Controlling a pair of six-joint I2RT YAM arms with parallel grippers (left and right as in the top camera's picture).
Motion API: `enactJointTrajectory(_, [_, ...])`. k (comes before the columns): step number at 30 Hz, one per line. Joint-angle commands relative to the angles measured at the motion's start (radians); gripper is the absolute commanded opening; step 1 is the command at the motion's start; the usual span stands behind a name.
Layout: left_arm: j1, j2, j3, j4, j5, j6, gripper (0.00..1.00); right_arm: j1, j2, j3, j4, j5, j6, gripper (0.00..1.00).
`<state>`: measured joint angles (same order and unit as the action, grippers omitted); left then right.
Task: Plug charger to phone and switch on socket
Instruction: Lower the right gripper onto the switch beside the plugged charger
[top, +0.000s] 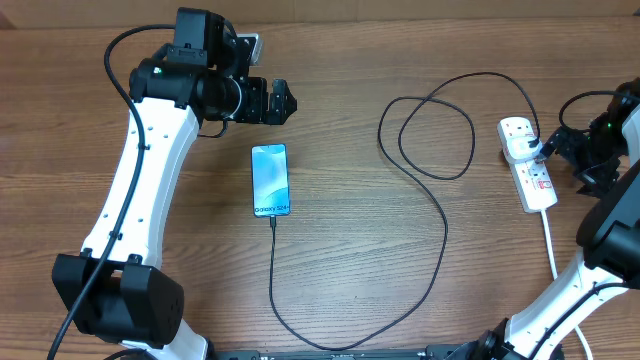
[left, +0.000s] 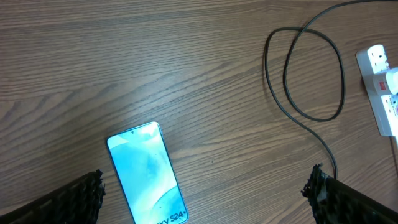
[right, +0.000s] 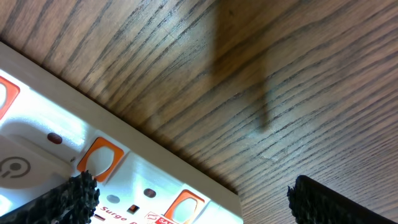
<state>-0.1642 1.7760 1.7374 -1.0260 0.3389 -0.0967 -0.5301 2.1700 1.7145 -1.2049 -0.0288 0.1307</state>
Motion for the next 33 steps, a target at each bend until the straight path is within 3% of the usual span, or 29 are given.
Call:
enactJointTrajectory(1, [-0.006, -0.027, 0.012, -0.002, -0.006, 0.023, 1.00, -0.003, 0.004, -0.003, 0.005, -0.011, -0.005, 1.00])
enactJointTrajectory(33, [-0.006, -0.027, 0.012, -0.013, -0.006, 0.031, 1.00, -0.004, 0.015, -0.034, 0.023, -0.010, -0.005, 1.00])
